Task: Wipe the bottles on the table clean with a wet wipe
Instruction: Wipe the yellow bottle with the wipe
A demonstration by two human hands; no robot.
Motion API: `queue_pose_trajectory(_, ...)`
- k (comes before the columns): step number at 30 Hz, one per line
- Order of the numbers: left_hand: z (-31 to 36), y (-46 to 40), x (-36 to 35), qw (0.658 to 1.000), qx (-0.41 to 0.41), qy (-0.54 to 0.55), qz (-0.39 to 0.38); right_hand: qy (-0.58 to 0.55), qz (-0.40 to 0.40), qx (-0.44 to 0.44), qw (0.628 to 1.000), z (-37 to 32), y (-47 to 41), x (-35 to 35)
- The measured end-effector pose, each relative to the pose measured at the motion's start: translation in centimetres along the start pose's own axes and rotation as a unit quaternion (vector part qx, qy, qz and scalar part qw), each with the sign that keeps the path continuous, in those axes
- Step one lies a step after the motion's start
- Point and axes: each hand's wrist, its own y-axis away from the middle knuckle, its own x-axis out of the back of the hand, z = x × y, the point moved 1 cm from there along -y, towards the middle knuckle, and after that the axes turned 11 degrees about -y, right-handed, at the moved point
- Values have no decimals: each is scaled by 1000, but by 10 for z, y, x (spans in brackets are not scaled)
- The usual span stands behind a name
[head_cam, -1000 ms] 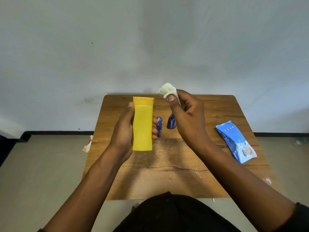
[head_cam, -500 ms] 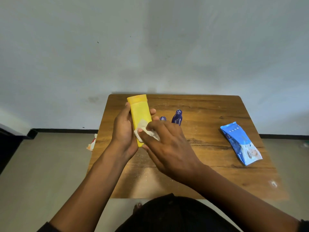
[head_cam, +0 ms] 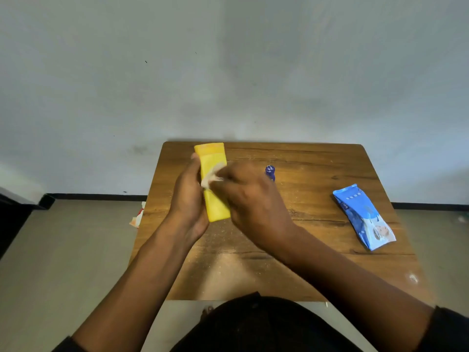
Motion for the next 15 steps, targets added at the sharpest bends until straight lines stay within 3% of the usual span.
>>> queue_pose_trajectory(4, 4, -3, 7, 999, -24, -19, 22, -14, -77, 16, 997, -18, 29, -5)
queue_pose_trajectory(10, -14, 2, -5, 998, -49, -46, 19, -14, 42, -7, 999, 7, -18, 3)
queue_pose_trajectory(15, -1, -3, 0, 998, -46, -34, 11, -5, 57, -7, 998, 7, -22, 0)
